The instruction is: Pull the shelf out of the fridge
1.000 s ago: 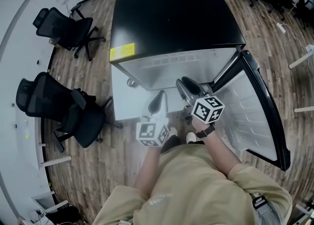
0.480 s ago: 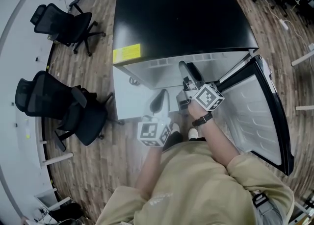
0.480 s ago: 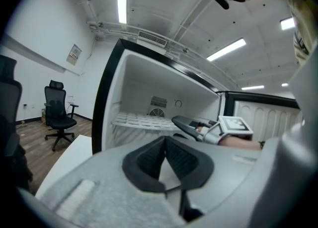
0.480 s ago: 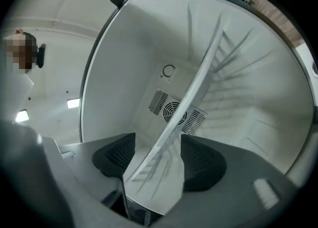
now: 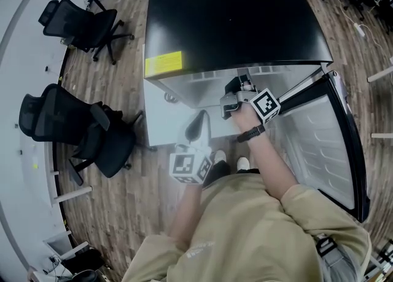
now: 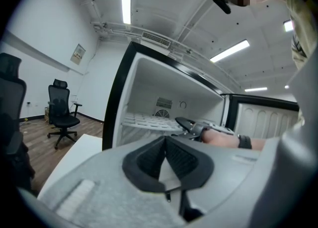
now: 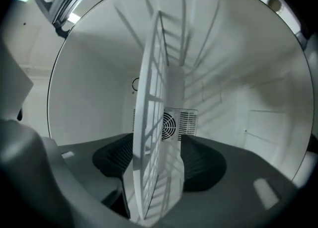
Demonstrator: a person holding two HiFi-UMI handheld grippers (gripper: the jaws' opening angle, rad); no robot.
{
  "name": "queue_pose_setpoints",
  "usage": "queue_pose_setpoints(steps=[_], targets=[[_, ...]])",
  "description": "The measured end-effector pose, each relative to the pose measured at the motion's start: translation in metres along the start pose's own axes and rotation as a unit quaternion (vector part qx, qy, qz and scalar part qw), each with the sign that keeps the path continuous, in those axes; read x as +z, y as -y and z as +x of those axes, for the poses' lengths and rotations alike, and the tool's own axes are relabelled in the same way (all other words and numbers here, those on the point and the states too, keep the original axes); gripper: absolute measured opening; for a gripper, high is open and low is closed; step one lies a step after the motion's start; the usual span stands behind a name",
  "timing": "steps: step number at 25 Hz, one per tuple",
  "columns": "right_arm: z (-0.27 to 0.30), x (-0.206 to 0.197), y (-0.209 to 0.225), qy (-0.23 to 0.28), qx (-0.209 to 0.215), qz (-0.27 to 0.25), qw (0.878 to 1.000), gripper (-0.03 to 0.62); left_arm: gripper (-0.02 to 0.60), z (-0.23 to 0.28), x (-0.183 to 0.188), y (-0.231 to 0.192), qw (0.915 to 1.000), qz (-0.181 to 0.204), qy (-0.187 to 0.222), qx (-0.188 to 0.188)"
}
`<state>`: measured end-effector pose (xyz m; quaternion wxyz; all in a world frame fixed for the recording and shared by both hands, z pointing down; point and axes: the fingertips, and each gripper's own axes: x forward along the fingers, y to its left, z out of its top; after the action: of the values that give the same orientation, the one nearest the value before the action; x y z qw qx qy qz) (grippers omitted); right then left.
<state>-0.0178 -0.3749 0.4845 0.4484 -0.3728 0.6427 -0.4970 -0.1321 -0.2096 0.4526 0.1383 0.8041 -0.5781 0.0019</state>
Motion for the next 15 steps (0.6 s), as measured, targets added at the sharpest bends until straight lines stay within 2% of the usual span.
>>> queue_pose_setpoints(steps=[5,11,15], targets=[[0.011,0.009,0.003,0.032,-0.008,0.025,0.999,0.262,0.002,-0.003,-0.001,-0.002,1.0000,0.000,0.001,0.001],[0.019,0.013,0.003,0.037,-0.018,0.032,0.999,0.175,0.002,-0.007,-0.002,-0.002,1.0000,-0.003,-0.002,0.006],[0.021,0.017,-0.001,0.051,-0.013,0.039,0.998,0.070,0.002,-0.010,0.001,0.000,1.0000,-0.002,0.002,0.004]])
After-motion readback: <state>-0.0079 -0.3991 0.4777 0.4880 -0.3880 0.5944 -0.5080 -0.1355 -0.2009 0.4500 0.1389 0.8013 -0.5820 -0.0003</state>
